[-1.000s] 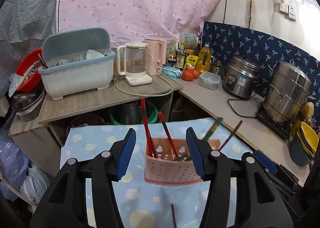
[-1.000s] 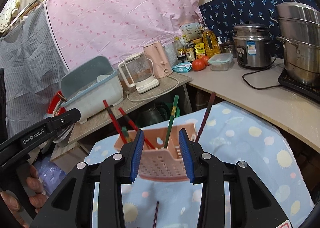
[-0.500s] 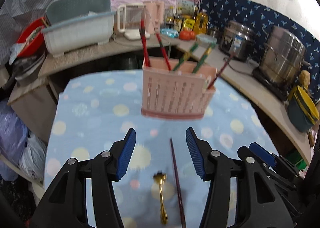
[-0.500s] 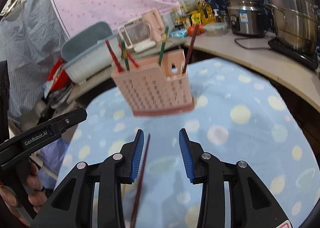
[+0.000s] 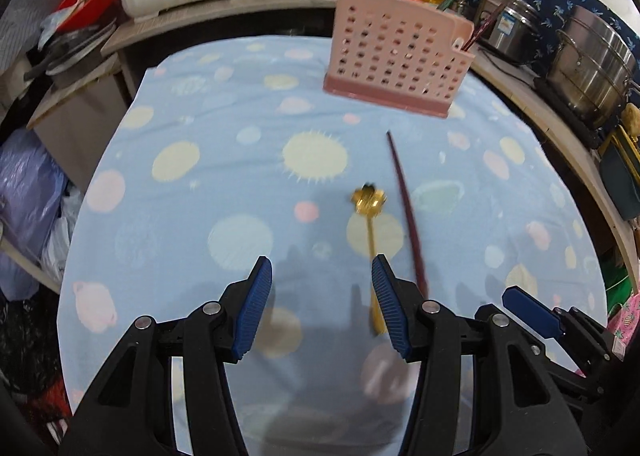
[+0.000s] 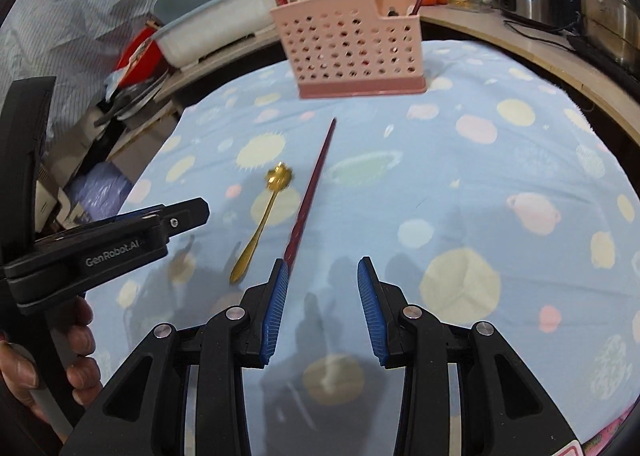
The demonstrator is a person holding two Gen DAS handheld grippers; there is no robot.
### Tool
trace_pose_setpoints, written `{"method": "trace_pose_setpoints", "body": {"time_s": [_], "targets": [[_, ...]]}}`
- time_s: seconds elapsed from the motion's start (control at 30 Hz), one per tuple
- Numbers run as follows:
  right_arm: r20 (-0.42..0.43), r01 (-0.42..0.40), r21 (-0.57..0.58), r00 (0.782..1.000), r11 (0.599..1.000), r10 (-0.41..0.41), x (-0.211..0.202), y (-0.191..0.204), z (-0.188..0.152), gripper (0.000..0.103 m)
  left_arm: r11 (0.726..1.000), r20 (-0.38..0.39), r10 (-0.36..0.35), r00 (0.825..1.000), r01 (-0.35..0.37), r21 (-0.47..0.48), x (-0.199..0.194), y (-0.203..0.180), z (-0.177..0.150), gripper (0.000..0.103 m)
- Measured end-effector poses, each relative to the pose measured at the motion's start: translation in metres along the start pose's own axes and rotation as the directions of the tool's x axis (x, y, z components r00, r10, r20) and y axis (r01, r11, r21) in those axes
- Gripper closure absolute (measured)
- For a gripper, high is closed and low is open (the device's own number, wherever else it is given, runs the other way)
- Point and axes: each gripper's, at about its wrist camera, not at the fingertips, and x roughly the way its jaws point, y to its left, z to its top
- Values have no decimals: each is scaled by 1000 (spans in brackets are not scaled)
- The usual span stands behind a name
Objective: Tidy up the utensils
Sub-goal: 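Move both tools back down to the gold spoon and last chopstick, then close the right tool on the dark red chopstick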
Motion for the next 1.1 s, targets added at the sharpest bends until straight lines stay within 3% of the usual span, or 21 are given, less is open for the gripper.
{"method": "trace_pose_setpoints", "body": {"time_s": [0.37, 0.7, 0.83, 1.1], "targets": [[-50, -15, -81, 999, 997, 11, 12, 26, -20, 71, 999, -37, 19, 999, -20, -25, 4, 14, -27, 54], [-53, 13, -121, 998, 993, -19, 25, 34, -21, 85, 999, -49, 26, 998, -28, -31, 7, 17, -30, 54], [-48, 22, -122, 998, 992, -28, 26, 32, -21, 92, 999, -52, 26, 998, -27, -29, 8, 17, -30, 54], [-42, 16, -88, 999, 996, -20, 23, 21, -21, 96, 1000, -59, 16, 998, -17, -18, 10, 10, -30, 53]]}}
